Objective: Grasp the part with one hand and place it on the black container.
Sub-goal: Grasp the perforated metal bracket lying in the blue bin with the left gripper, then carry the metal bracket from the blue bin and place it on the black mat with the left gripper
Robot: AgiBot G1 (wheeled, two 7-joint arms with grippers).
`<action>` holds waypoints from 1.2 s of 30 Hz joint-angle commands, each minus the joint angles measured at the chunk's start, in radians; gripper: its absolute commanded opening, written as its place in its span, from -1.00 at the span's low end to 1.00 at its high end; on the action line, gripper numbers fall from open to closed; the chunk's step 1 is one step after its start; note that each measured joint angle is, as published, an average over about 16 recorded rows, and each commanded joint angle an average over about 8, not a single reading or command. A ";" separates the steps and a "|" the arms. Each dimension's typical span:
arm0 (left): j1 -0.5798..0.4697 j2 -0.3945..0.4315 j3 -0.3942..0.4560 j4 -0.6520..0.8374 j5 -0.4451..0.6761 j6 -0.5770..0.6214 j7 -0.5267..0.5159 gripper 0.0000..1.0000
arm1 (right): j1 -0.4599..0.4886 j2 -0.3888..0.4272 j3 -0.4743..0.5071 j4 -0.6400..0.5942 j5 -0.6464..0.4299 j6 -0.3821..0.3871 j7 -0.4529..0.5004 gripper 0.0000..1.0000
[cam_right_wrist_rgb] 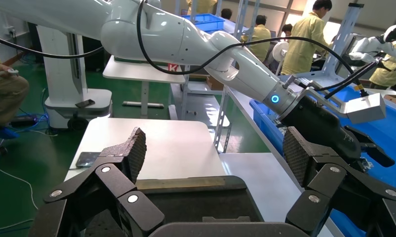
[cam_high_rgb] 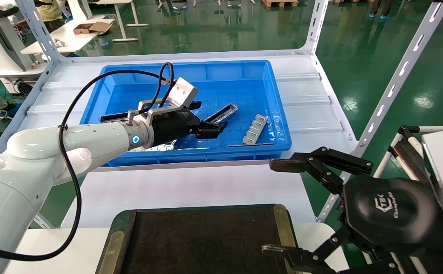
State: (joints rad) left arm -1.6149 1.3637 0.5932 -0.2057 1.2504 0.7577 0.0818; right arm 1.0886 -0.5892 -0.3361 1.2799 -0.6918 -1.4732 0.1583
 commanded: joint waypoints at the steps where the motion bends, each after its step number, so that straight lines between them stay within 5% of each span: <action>1: 0.002 0.000 0.012 -0.004 -0.004 -0.010 -0.010 -1.00 | 0.000 0.000 0.000 0.000 0.000 0.000 0.000 -1.00; 36: 0.053 -0.002 0.231 -0.099 -0.128 -0.162 -0.151 -1.00 | 0.000 0.000 -0.001 0.000 0.001 0.000 0.000 -1.00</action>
State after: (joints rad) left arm -1.5618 1.3618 0.8218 -0.3064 1.1203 0.5979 -0.0677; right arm 1.0889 -0.5888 -0.3370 1.2799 -0.6912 -1.4728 0.1578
